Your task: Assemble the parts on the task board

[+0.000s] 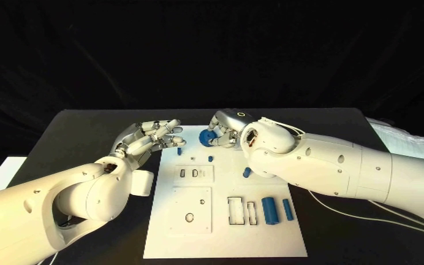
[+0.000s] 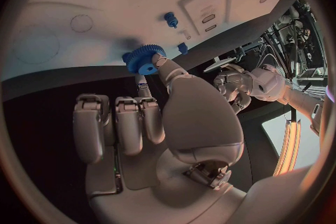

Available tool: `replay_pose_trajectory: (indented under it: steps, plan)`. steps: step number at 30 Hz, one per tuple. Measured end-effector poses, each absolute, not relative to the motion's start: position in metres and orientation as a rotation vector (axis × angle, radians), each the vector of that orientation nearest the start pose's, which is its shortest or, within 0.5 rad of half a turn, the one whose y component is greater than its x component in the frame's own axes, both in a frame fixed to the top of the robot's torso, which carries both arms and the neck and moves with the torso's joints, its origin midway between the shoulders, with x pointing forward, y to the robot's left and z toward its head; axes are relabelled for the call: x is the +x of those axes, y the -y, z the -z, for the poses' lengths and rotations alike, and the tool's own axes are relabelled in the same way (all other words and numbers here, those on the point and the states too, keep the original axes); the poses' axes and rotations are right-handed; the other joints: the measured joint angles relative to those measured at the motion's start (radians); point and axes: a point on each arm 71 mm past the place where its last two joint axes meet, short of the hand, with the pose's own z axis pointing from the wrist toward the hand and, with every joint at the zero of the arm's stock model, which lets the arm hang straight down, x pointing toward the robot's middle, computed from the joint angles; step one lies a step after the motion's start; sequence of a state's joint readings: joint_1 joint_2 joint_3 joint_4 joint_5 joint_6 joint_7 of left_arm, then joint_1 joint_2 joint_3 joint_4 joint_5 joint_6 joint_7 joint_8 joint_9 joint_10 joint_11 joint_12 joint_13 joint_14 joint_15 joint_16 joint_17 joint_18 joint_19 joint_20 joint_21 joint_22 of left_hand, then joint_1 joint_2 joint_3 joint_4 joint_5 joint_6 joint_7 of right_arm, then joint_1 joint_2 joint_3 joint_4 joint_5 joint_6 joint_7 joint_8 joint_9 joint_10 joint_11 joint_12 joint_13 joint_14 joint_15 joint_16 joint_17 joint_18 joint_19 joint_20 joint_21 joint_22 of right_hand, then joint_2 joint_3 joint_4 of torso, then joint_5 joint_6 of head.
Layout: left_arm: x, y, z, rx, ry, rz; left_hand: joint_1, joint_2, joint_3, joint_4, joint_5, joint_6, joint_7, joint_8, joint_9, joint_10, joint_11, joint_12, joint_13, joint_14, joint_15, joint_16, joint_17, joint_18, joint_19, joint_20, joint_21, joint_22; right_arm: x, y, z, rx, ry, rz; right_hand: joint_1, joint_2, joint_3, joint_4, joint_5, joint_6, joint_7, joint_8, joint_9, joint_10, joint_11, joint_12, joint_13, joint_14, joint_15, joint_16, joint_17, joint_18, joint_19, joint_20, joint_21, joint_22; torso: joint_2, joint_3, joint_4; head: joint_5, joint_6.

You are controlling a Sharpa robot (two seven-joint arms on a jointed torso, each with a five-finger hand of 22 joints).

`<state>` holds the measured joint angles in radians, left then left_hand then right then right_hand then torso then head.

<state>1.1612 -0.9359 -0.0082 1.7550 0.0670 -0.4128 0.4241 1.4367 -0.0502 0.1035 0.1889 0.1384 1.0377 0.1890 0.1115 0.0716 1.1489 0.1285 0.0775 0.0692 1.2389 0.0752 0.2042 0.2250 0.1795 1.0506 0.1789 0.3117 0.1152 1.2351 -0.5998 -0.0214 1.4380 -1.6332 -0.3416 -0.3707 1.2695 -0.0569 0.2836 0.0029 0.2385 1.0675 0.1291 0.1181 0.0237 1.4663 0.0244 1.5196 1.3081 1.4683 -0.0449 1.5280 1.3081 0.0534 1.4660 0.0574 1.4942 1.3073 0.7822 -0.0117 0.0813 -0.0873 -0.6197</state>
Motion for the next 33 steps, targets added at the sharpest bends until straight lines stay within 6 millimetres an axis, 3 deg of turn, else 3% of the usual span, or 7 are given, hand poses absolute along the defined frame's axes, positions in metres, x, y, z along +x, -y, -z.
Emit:
replay_pose_trajectory:
  steps: [8,12,13,15,16,20,33]
  plan:
    - [0.444,-0.194,0.166,-1.204,-1.384,1.615,0.0,0.0,0.0,0.0,0.0,0.0,0.0,0.0,0.0,0.0,0.0,0.0,0.0,0.0,0.0,0.0,0.0,0.0,0.0,0.0,0.0,0.0,0.507,0.101,0.168,-0.197,-1.586,-0.515,-0.014,-0.009,0.014,0.014,-0.009,0.0,0.0,-0.005,0.0,0.0,0.0,-0.007,0.0,0.0,0.0,0.0,0.0,0.0,0.0,0.0,0.0,0.001,0.0,0.0007,-0.0016,0.005,-0.005]
    - [0.444,-0.194,0.166,-1.204,-1.385,1.616,0.0,0.0,0.0,0.0,0.0,0.0,0.0,0.0,0.0,0.0,0.0,0.0,0.0,0.0,0.0,0.0,0.0,0.0,0.0,0.0,0.0,0.0,0.509,0.1,0.168,-0.196,-1.586,-0.511,-0.03,-0.016,0.015,0.015,-0.026,0.001,-0.001,-0.022,0.003,0.001,0.003,-0.02,0.0,0.0,0.0,0.0,0.0,0.0,0.0,0.0,0.0,0.001,0.0,0.001,-0.0024,0.006,-0.006]
    - [0.444,-0.194,0.166,-1.204,-1.385,1.616,0.0,0.0,0.0,0.0,0.0,0.0,0.0,0.0,0.0,0.0,0.0,0.0,0.0,0.0,0.0,0.0,0.0,0.0,0.0,0.0,0.0,0.0,0.509,0.101,0.168,-0.196,-1.586,-0.509,-0.04,-0.018,0.013,0.017,-0.034,-0.002,-0.002,-0.03,0.029,0.001,0.01,-0.029,0.0,-0.002,0.002,0.0,0.0,0.0,0.0,0.0,0.0,0.001,0.0,0.0012,-0.0027,0.006,-0.006]
    - [0.444,-0.194,0.166,-1.204,-1.385,1.616,0.0,0.0,0.0,0.0,0.0,0.0,0.0,0.0,0.0,0.0,0.0,0.0,0.0,0.0,0.0,0.0,0.0,0.0,0.0,0.0,0.0,0.0,0.51,0.101,0.168,-0.194,-1.586,-0.505,-0.049,-0.023,0.009,0.025,-0.052,-0.039,0.006,-0.046,0.049,0.001,0.02,-0.051,0.0,-0.001,0.011,0.0,0.0,0.0,0.0,0.009,0.0,0.001,0.0,0.0014,-0.0031,0.006,-0.006]
    - [0.444,-0.194,0.166,-1.204,-1.386,1.616,0.0,0.0,0.0,0.0,0.0,0.0,0.0,0.0,0.0,0.0,0.0,0.0,0.0,0.0,0.0,0.0,0.0,0.0,0.0,0.0,0.0,0.0,0.511,0.101,0.169,-0.193,-1.587,-0.503,-0.053,-0.028,0.0,0.027,-0.067,-0.08,0.015,-0.051,0.048,0.0,0.029,-0.074,0.0,-0.002,0.021,0.0,0.0,0.0,0.0,0.018,0.0,0.001,0.0,0.0019,-0.0032,0.006,-0.006]
    - [0.444,-0.194,0.166,-1.205,-1.387,1.616,0.0,0.0,0.0,-0.006,0.0,0.0,0.0,0.0,0.0,0.0,0.0,-0.005,0.0,0.0,0.0,0.0,0.001,0.0,0.0,0.0,0.0,0.0,0.511,0.104,0.174,-0.191,-1.601,-0.49,-0.062,-0.056,-0.034,0.038,-0.086,-0.147,0.031,-0.057,0.041,0.0,0.043,-0.119,0.0,-0.004,0.033,0.0,0.0,0.0,0.0,0.029,0.0,0.001,0.0,0.0024,-0.0037,0.005,-0.006]
    - [0.443,-0.194,0.166,-1.206,-1.391,1.617,0.0,0.0,0.0,-0.006,0.0,0.0,0.0,0.0,0.0,0.0,0.0,-0.005,0.0,0.0,0.0,-0.004,0.001,0.0,0.0,0.0,0.0,0.0,0.511,0.108,0.174,-0.183,-1.605,-0.488,-0.057,-0.066,-0.066,0.063,-0.086,-0.174,0.037,-0.057,0.042,0.0,0.043,-0.134,0.0,0.0,0.036,0.0,0.0,0.0,0.0,0.036,0.0,0.0,-0.001,0.0025,-0.0036,0.002,-0.006]
